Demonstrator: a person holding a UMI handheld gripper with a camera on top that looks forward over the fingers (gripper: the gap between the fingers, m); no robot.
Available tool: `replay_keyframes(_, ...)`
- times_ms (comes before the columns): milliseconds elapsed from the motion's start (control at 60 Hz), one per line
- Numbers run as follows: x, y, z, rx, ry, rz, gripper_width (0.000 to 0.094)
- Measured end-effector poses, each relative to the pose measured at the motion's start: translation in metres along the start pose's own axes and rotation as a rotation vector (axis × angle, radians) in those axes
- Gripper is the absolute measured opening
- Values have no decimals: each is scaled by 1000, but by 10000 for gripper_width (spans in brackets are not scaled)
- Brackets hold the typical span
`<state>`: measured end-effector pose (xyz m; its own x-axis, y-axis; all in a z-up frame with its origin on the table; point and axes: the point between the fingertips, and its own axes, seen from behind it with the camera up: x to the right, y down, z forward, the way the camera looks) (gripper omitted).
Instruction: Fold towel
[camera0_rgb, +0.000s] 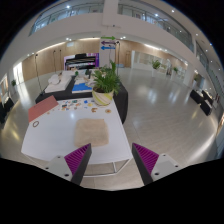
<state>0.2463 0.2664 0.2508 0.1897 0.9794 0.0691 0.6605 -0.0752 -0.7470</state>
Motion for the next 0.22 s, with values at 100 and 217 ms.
replay_keyframes(100,4,5,-5,7,2,-8,851)
replay_keyframes(217,4,9,-2,6,-4,-11,851)
